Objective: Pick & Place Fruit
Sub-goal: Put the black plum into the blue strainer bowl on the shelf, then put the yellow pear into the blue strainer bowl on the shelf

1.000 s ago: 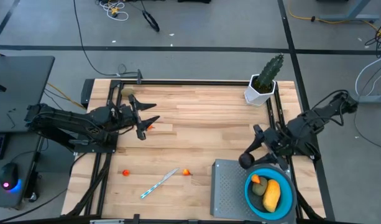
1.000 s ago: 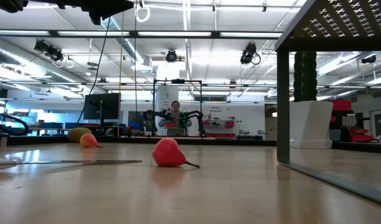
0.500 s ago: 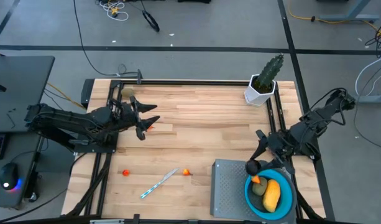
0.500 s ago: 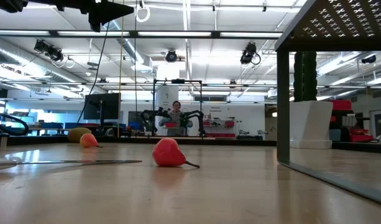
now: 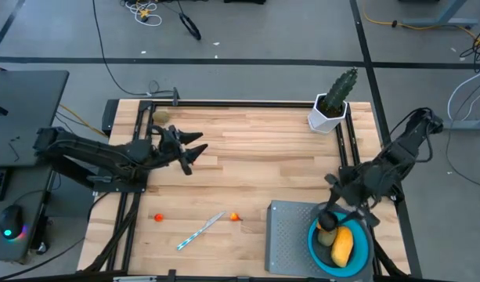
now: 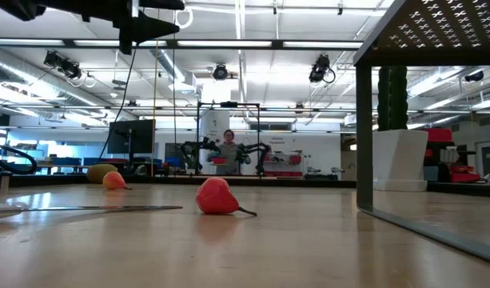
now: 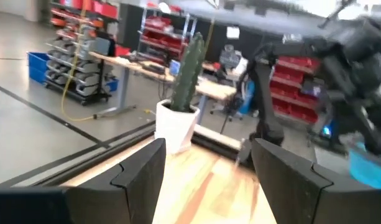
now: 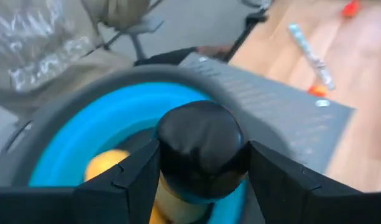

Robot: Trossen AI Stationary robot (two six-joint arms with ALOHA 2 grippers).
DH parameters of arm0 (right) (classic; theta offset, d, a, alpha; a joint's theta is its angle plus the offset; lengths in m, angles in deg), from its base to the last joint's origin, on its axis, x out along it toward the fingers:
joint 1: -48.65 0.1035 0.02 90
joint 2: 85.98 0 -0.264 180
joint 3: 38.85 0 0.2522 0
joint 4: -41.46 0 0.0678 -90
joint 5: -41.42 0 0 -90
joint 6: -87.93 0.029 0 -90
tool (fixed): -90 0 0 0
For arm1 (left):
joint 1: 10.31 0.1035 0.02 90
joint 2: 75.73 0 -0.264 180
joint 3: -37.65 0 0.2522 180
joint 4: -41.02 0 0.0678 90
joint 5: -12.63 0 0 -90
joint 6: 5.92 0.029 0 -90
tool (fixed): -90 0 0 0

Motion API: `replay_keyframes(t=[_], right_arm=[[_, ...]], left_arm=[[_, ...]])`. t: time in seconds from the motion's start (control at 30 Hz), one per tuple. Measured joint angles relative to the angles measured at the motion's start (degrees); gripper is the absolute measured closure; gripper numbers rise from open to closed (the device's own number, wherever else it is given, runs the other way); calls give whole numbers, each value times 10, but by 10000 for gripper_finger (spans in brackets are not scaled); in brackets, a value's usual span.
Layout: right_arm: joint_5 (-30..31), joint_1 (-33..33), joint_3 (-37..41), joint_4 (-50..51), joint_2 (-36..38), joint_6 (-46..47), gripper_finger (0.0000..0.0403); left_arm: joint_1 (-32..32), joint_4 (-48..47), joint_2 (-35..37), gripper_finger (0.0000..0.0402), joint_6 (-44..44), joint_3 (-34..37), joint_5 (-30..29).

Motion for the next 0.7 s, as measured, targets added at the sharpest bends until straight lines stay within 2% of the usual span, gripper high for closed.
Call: replay_keyframes(t=[0.17, 0.33, 0.47, 0.7], right_arm=[[-40, 19, 0, 0, -18, -13, 176], [-40, 24, 0, 30, -17, -15, 165], [-35, 24, 0, 59, -17, -25, 137], [10, 23, 0, 61, -17, -30, 81]], left_arm=[[-7, 105, -71, 154, -4, 0, -3], [-11, 172, -116, 154, -3, 0, -3], [-11, 193, -128, 154, -2, 0, -6], [-11, 198, -127, 154, 3, 0, -8]])
